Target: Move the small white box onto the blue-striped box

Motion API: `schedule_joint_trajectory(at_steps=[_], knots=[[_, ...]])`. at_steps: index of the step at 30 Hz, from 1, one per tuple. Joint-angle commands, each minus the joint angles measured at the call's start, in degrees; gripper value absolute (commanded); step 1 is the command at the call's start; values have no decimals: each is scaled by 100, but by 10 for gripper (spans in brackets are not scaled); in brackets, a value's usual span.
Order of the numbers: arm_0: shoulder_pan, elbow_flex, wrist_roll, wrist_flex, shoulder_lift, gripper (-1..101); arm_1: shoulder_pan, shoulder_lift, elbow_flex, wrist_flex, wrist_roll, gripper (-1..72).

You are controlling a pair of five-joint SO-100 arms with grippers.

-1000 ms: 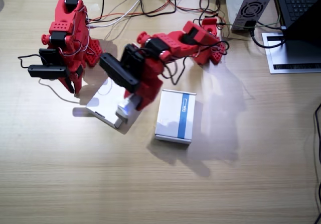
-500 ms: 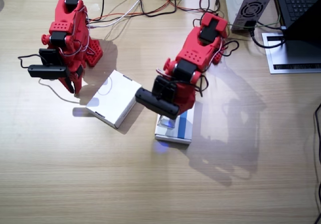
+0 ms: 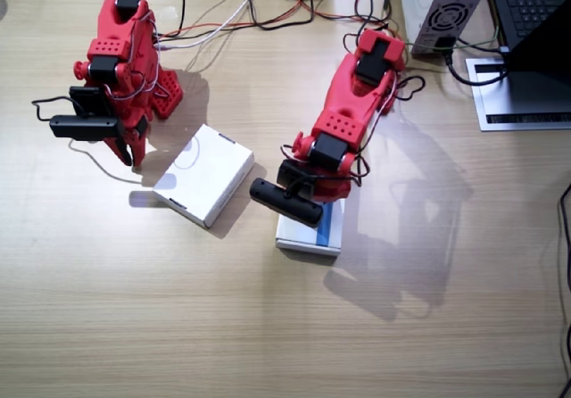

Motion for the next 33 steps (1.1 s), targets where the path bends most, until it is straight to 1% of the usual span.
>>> schedule_joint_trajectory(at_steps=[1, 6, 10, 11, 13, 14, 16, 17, 19, 21, 22, 24, 26, 29, 30, 31, 32, 33], knots=[[-70, -53, 9, 193, 1213, 417, -26, 158, -62, 132, 114, 42], [255, 1450, 176, 193, 3656, 425, -26, 158, -62, 132, 114, 42], [79, 2769, 193, 88, 5335, 422, -26, 158, -62, 132, 114, 42], [-105, 3445, 220, -255, 5827, 418, -26, 158, -62, 132, 114, 42], [-703, 5291, 448, -1564, 6996, 402, -26, 158, -62, 132, 114, 42], [-1107, 6108, 589, -2153, 7550, 405, -26, 158, -62, 132, 114, 42], [-2021, 7383, 976, -3050, 8552, 406, -26, 158, -62, 132, 114, 42], [-2584, 7954, 1239, -3472, 9070, 426, -26, 158, -62, 132, 114, 42], [-3340, 8710, 1547, -3911, 9756, 457, -26, 158, -62, 132, 114, 42], [-3797, 9545, 1802, -4254, 10450, 459, -26, 158, -62, 132, 114, 42], [-3955, 10090, 1960, -4386, 11030, 459, -26, 158, -62, 132, 114, 42], [-4052, 11021, 2109, -4122, 12287, 468, -26, 149, -62, 132, 97, 42], [-3885, 11285, 1740, -4017, 12287, 479, -26, 158, -62, 132, 123, 42], [-3639, 11698, 1512, -4043, 12287, 462, -26, 158, -62, 132, 123, 42], [-3516, 11795, 1547, -3911, 12287, 407, -26, 158, -62, 132, 123, 42], [-3305, 11795, 1477, -3709, 12287, 328, -26, 158, -62, 132, 123, 42], [-3067, 11795, 1318, -3612, 12287, 205, -26, 158, -62, 132, 123, 42], [-2777, 11795, 1125, -3568, 12296, 50, -26, 158, -62, 132, 123, 42]])
